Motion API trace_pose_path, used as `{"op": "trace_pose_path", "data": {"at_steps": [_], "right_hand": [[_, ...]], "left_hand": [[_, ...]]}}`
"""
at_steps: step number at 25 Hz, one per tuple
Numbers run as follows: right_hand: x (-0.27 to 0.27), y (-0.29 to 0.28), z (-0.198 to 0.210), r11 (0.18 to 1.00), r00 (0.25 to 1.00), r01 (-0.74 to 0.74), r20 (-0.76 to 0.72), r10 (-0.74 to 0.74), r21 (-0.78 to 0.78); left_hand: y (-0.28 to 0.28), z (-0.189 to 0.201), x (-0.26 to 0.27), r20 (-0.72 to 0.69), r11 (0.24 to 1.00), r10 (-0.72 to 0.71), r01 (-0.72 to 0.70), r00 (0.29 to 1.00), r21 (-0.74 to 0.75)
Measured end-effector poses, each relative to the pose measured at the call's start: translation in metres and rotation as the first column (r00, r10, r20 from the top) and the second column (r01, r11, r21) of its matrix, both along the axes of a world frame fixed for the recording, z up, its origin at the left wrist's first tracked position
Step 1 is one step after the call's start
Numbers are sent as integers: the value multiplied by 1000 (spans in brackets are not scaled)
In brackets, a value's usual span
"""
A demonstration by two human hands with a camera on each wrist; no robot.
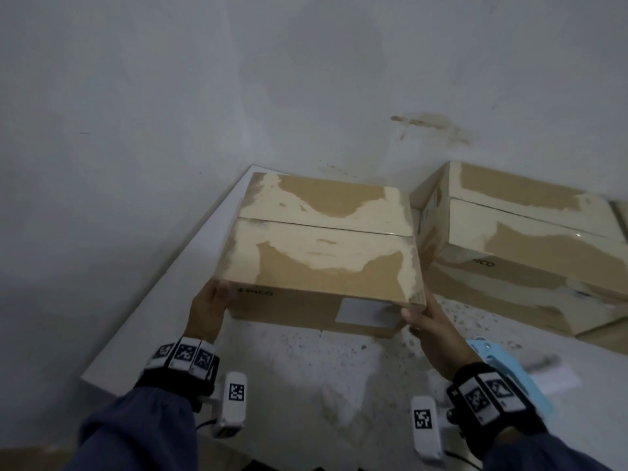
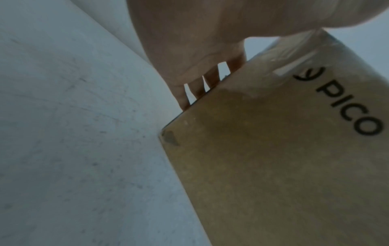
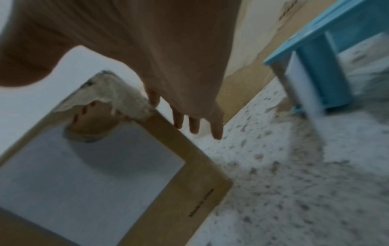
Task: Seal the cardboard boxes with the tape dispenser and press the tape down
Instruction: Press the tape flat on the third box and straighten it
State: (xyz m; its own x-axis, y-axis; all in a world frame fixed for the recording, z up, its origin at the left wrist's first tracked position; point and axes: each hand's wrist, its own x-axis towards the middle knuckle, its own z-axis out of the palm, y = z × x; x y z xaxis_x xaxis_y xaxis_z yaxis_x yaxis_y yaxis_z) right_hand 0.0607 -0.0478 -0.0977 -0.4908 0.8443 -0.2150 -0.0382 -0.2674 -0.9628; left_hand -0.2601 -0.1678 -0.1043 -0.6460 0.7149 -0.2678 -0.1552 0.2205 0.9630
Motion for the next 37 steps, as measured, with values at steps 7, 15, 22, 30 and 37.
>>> {"op": "trace_pose_path", "data": {"at_steps": [7, 15, 22, 30, 37], "right_hand": [[11, -5, -21, 982, 982, 187, 21, -187, -17], [12, -9, -20, 979, 978, 202, 56, -202, -4], [12, -6, -15, 963, 978, 175, -80, -195, -206], [-4, -8, -4, 872, 878, 477, 26, -477, -108], [-15, -10, -7, 777, 774, 628, 63, -630, 42]], "left_hand": [[-9, -12, 0, -33, 1000, 1, 0, 999, 20], [-13, -3, 2, -28, 999, -47, 47, 999, 10], [-10, -22, -14, 97, 998, -52, 48, 994, 38], [-6, -17, -15, 372, 987, -77, 18, 925, 160], [1, -11, -11, 262, 956, 193, -241, 946, 166]]}}
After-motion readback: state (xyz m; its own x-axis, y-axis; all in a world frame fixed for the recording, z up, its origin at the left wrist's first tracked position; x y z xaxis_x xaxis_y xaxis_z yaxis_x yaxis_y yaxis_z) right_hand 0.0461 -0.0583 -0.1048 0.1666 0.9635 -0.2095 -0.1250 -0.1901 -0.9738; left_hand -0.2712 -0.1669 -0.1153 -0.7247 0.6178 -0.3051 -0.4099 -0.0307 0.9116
